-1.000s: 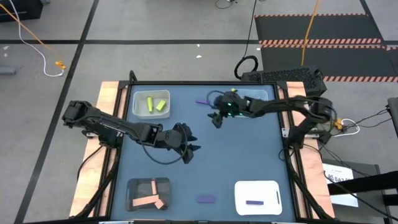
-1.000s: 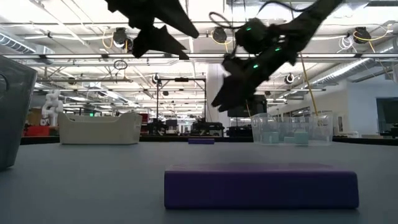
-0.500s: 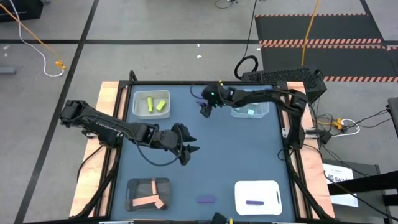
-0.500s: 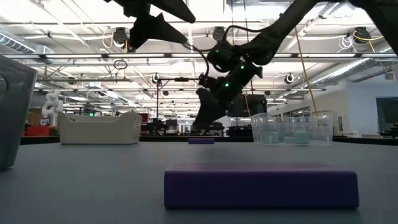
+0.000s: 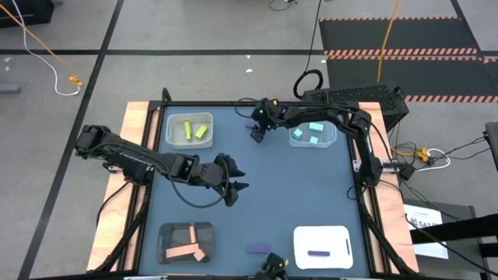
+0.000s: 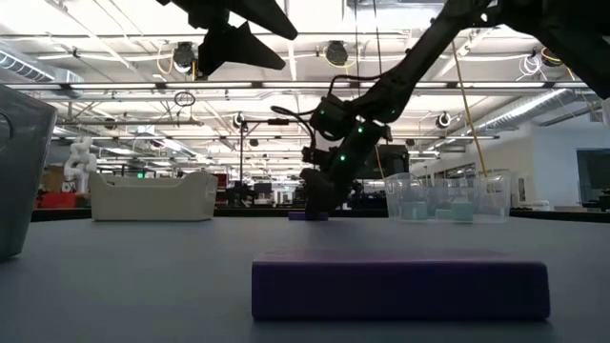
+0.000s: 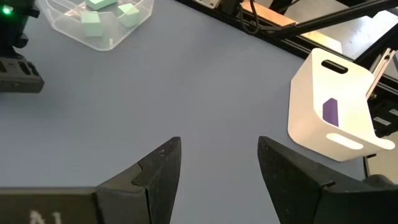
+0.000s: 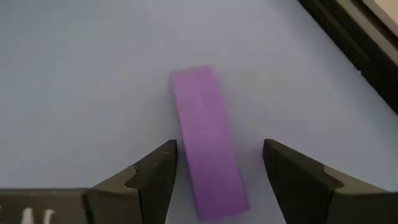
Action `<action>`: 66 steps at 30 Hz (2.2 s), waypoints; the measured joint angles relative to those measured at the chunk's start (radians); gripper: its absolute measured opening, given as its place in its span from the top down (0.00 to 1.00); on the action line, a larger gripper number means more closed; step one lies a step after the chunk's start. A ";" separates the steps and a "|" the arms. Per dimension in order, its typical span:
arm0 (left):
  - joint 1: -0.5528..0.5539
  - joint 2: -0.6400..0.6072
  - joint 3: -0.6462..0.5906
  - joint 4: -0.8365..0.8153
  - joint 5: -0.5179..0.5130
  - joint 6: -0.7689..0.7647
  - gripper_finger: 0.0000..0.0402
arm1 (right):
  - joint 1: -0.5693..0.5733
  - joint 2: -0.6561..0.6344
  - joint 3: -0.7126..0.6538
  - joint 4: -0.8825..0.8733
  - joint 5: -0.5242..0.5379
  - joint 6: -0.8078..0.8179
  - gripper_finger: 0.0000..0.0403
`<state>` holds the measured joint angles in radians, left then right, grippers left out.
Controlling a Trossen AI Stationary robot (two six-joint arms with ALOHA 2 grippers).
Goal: Sort & place blocks by color
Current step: Put the purple block into the white bin
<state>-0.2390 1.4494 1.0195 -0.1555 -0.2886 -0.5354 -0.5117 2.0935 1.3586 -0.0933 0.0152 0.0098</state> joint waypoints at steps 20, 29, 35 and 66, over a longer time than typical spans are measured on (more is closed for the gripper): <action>0.000 0.000 0.000 0.002 0.000 -0.018 0.47 | -0.011 0.006 0.002 -0.034 -0.065 -0.008 0.79; -0.005 0.001 0.000 -0.006 0.000 -0.017 0.47 | 0.037 -0.137 -0.004 -0.112 -0.070 0.007 0.79; -0.007 0.002 0.000 -0.056 -0.013 -0.043 0.47 | 0.125 -0.285 -0.031 -0.094 -0.065 -0.017 0.79; -0.048 0.002 0.000 -0.097 -0.185 -0.102 0.47 | 0.603 -0.848 -0.892 1.198 -0.135 0.244 0.79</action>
<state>-0.2865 1.4513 1.0195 -0.2521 -0.4733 -0.6377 0.0914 1.2459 0.4664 1.1043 -0.1203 0.2541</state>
